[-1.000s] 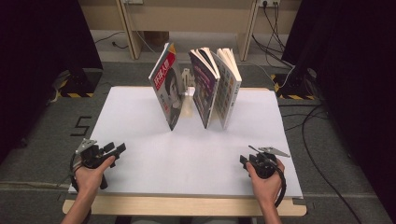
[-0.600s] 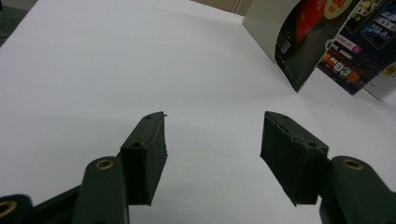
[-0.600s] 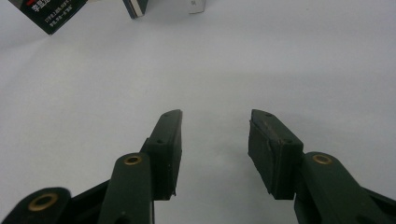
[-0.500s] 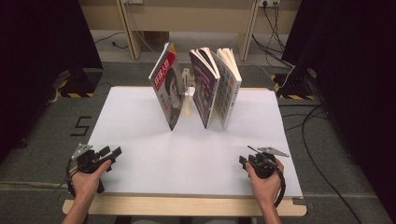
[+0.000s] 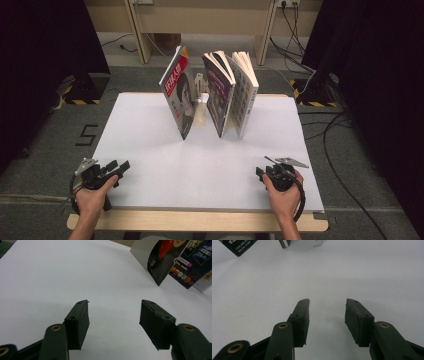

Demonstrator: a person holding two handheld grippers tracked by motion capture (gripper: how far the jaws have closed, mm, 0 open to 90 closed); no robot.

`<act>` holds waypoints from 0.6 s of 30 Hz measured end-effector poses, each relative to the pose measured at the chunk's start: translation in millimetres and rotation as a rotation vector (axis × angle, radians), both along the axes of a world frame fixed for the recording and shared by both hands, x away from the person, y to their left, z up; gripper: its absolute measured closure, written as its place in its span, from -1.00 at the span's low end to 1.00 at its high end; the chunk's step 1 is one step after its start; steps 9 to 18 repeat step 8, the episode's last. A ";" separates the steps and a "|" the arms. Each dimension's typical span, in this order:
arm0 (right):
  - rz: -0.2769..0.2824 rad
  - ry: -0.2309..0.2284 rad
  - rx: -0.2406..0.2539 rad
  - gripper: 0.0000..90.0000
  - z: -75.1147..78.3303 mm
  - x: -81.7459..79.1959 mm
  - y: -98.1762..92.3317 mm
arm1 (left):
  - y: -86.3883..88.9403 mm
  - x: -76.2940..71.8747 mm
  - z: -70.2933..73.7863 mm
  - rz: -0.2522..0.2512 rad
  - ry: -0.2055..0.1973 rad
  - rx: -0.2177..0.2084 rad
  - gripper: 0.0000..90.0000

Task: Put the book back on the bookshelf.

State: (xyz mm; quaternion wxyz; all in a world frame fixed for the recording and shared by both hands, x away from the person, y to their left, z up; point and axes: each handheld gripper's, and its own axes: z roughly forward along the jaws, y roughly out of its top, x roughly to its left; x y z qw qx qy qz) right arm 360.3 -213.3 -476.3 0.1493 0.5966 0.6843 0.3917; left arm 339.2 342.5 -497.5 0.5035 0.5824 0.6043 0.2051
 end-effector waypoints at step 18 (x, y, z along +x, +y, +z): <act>0.002 0.005 0.000 0.22 -2.0 1.3 -0.7 | -5.4 -0.1 4.8 -0.031 -0.004 -0.028 -0.13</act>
